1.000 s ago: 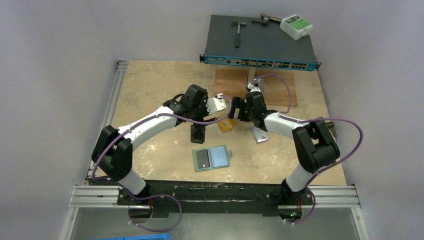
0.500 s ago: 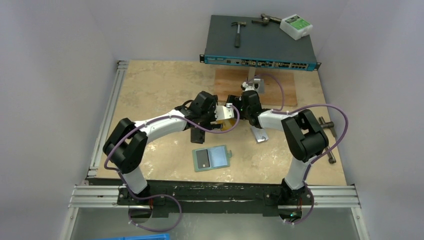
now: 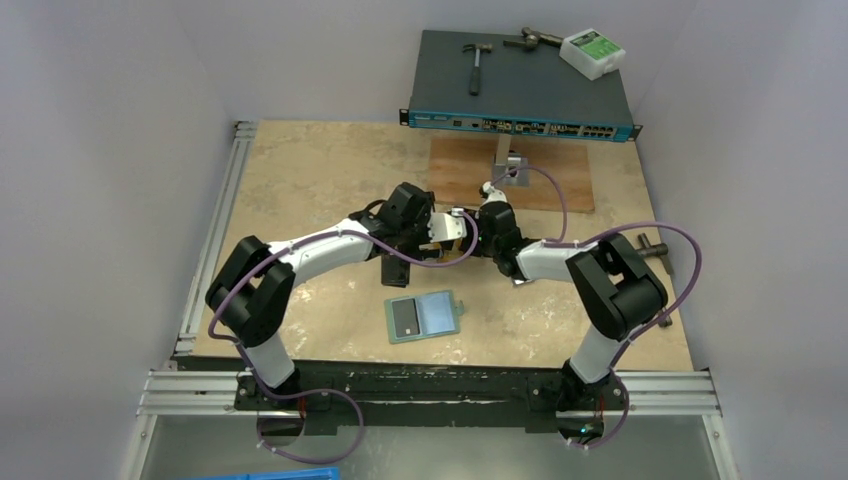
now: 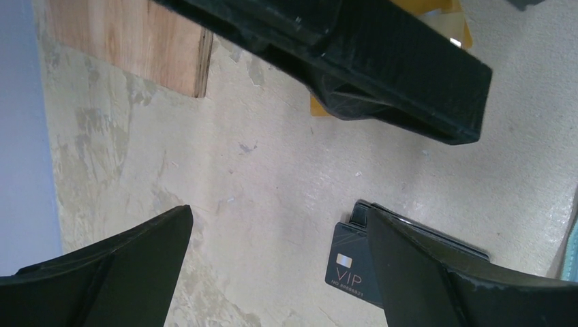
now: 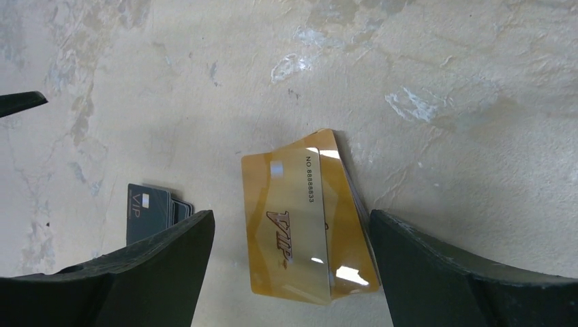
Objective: Put the credit cards into the card holder
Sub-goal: Pick up the credit card from the center of the board.
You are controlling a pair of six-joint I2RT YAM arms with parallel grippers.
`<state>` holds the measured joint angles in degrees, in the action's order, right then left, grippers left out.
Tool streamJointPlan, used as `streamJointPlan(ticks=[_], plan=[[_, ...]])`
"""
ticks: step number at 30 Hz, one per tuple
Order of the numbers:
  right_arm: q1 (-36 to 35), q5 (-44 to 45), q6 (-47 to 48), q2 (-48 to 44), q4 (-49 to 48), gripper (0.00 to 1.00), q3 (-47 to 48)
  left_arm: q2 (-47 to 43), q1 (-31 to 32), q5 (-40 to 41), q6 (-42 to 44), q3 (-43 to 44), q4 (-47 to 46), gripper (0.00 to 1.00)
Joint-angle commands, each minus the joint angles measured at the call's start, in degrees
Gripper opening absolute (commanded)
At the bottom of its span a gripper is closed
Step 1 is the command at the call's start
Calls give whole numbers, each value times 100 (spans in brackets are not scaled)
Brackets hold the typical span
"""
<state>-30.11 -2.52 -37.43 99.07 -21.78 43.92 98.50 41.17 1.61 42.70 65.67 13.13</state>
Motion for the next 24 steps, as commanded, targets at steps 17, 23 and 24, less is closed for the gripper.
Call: streamJointPlan(ticks=[17, 23, 24], plan=[[160, 504, 375, 128, 1008, 90, 786, 87, -145, -346, 95, 328, -102, 100], [159, 601, 483, -50, 907, 90, 465, 91, -117, -380, 59, 341, -30, 100], [156, 573, 463, -61, 869, 90, 407, 92, -93, -380, 63, 341, -29, 100]])
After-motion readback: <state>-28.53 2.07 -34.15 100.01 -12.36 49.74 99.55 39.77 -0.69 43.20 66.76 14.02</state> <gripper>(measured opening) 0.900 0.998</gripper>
